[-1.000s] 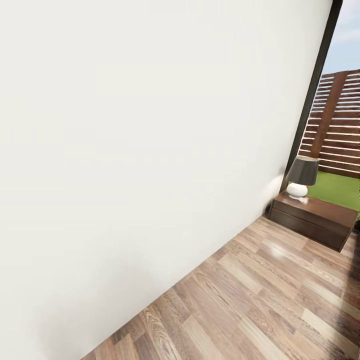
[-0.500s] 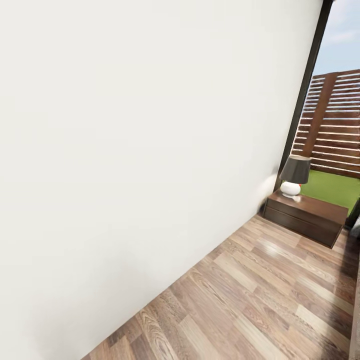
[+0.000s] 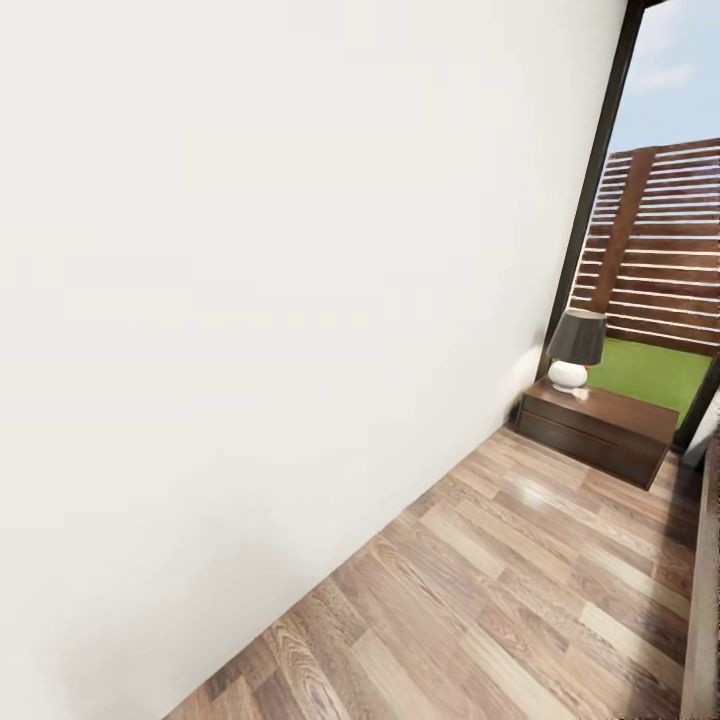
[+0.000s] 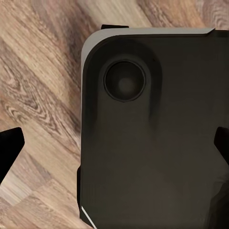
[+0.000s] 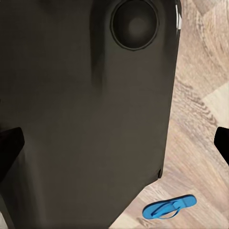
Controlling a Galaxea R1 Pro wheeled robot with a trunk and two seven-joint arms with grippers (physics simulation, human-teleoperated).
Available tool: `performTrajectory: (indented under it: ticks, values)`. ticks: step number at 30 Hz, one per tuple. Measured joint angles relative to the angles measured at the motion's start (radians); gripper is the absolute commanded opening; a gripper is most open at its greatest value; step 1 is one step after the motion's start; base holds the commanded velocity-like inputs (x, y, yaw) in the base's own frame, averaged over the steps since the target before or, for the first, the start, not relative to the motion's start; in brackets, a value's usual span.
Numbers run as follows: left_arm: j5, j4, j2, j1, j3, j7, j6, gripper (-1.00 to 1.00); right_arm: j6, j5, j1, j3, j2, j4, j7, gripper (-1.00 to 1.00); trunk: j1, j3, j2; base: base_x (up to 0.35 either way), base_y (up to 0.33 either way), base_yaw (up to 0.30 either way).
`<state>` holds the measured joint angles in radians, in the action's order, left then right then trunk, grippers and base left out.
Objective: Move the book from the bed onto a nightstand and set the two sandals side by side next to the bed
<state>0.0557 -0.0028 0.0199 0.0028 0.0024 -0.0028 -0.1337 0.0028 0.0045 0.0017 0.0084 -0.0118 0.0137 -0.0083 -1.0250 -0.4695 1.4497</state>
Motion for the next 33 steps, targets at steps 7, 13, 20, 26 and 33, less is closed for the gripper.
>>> performTrajectory:
  ticks: [7,13,20,26,33]
  values:
    - [0.0,0.0,0.0,0.0,0.0,0.0,0.0,1.0,0.0,0.0,0.0,0.0,0.0,0.0,0.0,1.0,0.0,0.0,0.0,0.0,0.0,-0.086]
    - [0.0,0.0,0.0,0.0,0.0,0.0,0.0,1.0,0.0,0.0,0.0,0.0,0.0,0.0,0.0,1.0,0.0,0.0,0.0,0.0,0.0,-0.086]
    - [0.0,0.0,0.0,0.0,0.0,0.0,0.0,1.0,0.0,0.0,0.0,0.0,0.0,0.0,0.0,1.0,0.0,0.0,0.0,0.0,0.0,-0.085]
    - [0.0,0.0,0.0,0.0,0.0,0.0,0.0,1.0,0.0,0.0,0.0,0.0,0.0,0.0,0.0,1.0,0.0,0.0,0.0,0.0,0.0,-0.085]
    - [0.0,0.0,0.0,0.0,0.0,0.0,0.0,1.0,0.0,0.0,0.0,0.0,0.0,0.0,0.0,1.0,0.0,0.0,0.0,0.0,0.0,-0.085]
